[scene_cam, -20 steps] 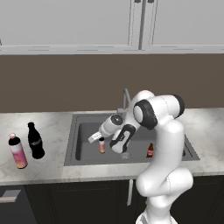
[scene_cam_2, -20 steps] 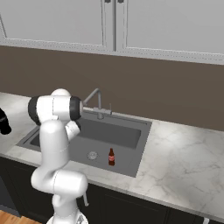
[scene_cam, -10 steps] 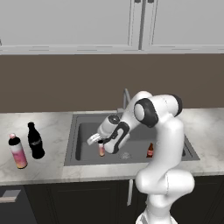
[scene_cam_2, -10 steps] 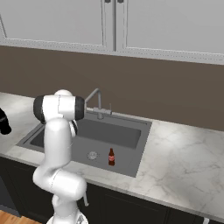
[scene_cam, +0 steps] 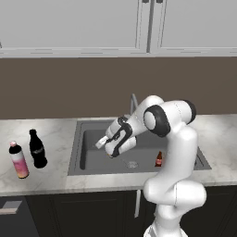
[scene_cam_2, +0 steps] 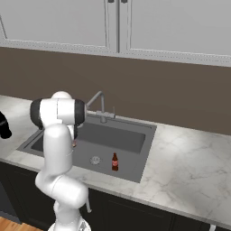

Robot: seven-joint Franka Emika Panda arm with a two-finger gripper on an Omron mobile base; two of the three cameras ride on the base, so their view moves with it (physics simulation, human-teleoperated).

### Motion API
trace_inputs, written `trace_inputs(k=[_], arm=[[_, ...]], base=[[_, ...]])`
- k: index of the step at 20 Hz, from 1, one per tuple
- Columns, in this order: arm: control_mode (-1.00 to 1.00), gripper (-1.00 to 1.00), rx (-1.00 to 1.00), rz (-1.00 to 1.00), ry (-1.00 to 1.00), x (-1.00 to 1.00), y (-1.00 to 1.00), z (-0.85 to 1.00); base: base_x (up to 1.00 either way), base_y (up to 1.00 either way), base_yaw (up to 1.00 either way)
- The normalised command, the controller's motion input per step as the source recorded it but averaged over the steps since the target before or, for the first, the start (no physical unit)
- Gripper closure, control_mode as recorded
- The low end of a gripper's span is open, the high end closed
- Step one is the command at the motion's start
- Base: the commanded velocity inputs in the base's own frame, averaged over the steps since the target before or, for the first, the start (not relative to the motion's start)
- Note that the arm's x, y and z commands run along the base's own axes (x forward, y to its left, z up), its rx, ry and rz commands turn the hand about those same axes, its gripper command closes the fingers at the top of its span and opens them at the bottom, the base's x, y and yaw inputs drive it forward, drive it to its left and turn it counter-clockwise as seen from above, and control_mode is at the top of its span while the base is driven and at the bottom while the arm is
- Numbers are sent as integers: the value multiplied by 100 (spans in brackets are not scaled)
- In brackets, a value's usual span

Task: Place the large bottle from the dining counter next to the other large bottle outside the sink, and place the small bottle from the dining counter next to the other small bottle inside the sink.

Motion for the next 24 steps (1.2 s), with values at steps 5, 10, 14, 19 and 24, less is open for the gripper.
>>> trace_inputs(k=[5, 10, 14, 19, 24], arm=[[-100, 100, -7, -2, -15, -58, 28, -14], [-100, 100, -1, -6, -10, -25, 19, -4], [-100, 100, 2, -8, -7, -15, 13, -9], [-100, 100, 10, -8, -5, -62, 30, -15], [-100, 100, 6, -9, -4, -44, 15, -7]], base=[[0, 0, 0], [0, 0, 0], [0, 0, 0], [0, 0, 0], [0, 0, 0]])
